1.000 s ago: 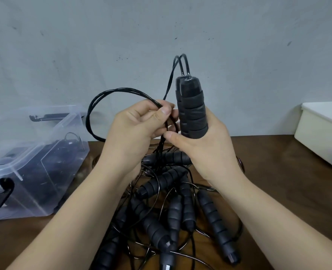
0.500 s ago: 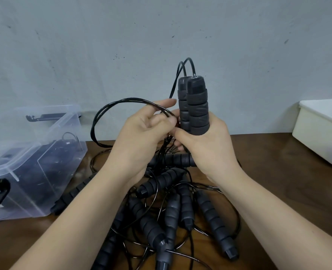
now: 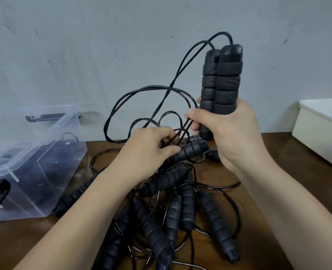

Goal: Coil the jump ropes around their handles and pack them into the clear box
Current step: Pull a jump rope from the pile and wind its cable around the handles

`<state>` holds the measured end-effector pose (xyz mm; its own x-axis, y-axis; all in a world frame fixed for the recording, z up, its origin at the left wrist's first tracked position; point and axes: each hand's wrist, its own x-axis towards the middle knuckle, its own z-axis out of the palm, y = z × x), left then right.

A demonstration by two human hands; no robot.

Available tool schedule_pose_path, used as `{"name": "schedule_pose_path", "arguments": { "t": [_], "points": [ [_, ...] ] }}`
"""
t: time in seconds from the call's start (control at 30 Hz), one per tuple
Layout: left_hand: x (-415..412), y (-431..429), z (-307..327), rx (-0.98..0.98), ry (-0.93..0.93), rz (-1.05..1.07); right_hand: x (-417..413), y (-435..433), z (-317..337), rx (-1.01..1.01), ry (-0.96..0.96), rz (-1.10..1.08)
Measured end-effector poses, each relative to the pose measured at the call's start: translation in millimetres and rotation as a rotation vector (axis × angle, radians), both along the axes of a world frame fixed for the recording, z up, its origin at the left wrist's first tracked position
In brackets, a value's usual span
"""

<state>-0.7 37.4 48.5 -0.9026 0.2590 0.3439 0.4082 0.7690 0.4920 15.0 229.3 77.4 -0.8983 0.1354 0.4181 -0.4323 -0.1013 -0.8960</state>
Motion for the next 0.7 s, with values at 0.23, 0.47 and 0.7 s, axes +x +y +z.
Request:
{"name": "schedule_pose_path", "arguments": {
  "t": [0.23, 0.47, 0.7],
  "points": [
    [-11.6, -1.7, -16.3, -0.177, -0.118, 0.043, 7.8, 15.8, 18.2, -0.094, 0.040, 0.003],
    [-20.9, -12.3, -11.7, -0.080, 0.022, -0.041, -1.7, 12.7, 10.7, -0.100, 0.013, -0.007],
    [-19.2, -6.8, -9.2, -0.076, 0.001, -0.142, -0.6, -11.1, -7.2, -0.078, -0.146, 0.173]
  ]
}}
